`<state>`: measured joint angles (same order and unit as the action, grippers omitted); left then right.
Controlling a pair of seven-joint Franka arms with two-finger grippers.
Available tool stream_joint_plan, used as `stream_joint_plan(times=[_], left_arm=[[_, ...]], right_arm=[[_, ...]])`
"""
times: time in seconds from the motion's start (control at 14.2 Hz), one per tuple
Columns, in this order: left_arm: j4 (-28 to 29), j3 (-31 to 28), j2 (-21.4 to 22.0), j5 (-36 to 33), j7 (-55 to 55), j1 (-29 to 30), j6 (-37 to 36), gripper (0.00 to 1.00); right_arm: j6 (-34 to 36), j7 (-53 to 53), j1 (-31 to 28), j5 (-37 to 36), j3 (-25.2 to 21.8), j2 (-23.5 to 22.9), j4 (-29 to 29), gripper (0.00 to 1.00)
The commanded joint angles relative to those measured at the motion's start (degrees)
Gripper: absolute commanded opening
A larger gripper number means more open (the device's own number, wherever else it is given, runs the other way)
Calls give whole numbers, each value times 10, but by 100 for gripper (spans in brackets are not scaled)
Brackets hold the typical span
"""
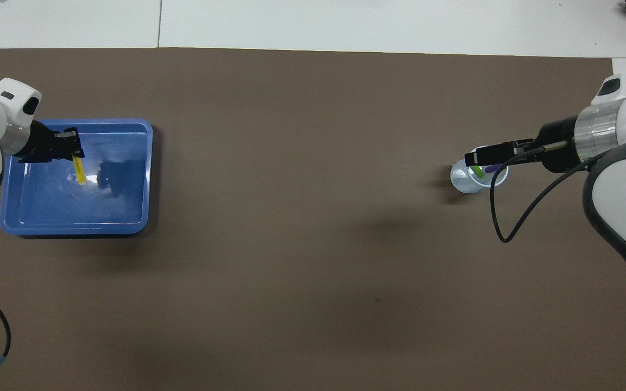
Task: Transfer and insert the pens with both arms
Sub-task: 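Hold the yellow pen with the left gripper and lift it from the tray, then carry the yellow pen toward the right gripper while the right gripper approaches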
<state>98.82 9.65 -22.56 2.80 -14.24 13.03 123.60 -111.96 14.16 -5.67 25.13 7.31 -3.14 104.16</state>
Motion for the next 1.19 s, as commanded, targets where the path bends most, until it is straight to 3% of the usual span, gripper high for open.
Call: stream_joint_plan(times=[0.0, 0.7, 0.84, 1.12], left_arm=[[-3, -8, 30, 37, -111, -35, -30, 0], [-5, -2, 79, 83, -510, -169, -39, 0], [-13, -2, 81, 127, -606, -191, -24, 0], [-17, 7, 81, 135, -720, -233, -6, 0]], right_arm=[[-3, -6, -7, 27, 4, 2, 7, 100], [-2, -38, 3, 121, 4, 9, 24, 100], [-4, -51, 14, 154, 4, 9, 24, 100], [-21, -102, 50, 179, 4, 9, 23, 100]])
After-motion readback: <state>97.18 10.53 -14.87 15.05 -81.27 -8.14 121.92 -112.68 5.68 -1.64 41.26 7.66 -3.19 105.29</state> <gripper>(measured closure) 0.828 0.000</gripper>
